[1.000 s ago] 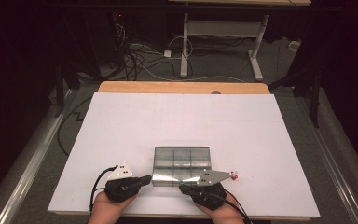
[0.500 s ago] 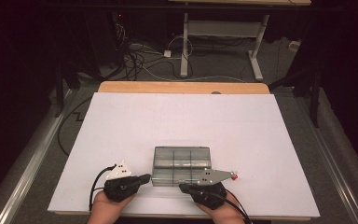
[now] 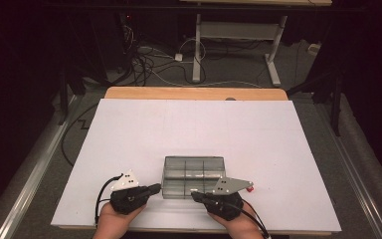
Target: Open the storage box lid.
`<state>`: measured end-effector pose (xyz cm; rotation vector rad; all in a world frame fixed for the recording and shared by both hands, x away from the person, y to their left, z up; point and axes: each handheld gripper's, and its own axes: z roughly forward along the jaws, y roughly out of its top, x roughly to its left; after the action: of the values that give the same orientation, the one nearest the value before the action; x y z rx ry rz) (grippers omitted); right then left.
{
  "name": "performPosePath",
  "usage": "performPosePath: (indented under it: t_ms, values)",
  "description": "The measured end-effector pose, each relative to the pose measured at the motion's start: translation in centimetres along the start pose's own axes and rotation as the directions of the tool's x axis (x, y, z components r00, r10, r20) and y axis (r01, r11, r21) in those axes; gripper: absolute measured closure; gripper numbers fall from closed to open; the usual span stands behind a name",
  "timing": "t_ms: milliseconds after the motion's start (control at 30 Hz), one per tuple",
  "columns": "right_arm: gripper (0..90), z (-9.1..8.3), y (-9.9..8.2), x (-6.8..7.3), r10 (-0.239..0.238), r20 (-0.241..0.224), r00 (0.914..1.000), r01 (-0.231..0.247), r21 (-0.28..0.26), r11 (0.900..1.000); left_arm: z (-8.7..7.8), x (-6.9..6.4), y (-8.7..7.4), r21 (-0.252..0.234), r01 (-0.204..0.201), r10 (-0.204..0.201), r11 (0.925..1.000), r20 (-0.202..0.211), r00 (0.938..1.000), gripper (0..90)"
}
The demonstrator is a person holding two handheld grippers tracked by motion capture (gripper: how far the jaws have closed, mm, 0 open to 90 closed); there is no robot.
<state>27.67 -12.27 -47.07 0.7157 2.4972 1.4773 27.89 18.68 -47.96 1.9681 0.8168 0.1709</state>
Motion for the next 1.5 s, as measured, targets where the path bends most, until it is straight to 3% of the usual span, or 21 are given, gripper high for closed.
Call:
performPosePath:
  t_ms: [233,633,1000,1500]
  values:
    - [90.0,-0.1,0.4,0.0,-0.001,0.001,1.0000,0.001,-0.014,0.9999,-0.3,-0.1,0.4,-0.041,-0.007,0.008,0.9992,0.016,0.9998,88.0]
    - [90.0,-0.3,0.8,-0.1,-0.010,0.000,1.0000,0.010,-0.033,0.9994,0.1,-0.5,0.9,-0.061,0.001,0.002,0.9982,0.047,0.9989,88.0]
    - [90.0,-0.4,1.0,0.0,-0.012,-0.004,0.9999,0.012,-0.038,0.9992,1.4,-0.3,1.6,-0.059,-0.023,0.025,0.9980,0.038,0.9990,88.0]
    - [90.0,-0.5,1.0,0.0,-0.017,0.001,0.9999,0.017,-0.043,0.9989,1.7,0.4,1.8,-0.074,-0.014,0.017,0.9972,0.033,0.9993,88.1]
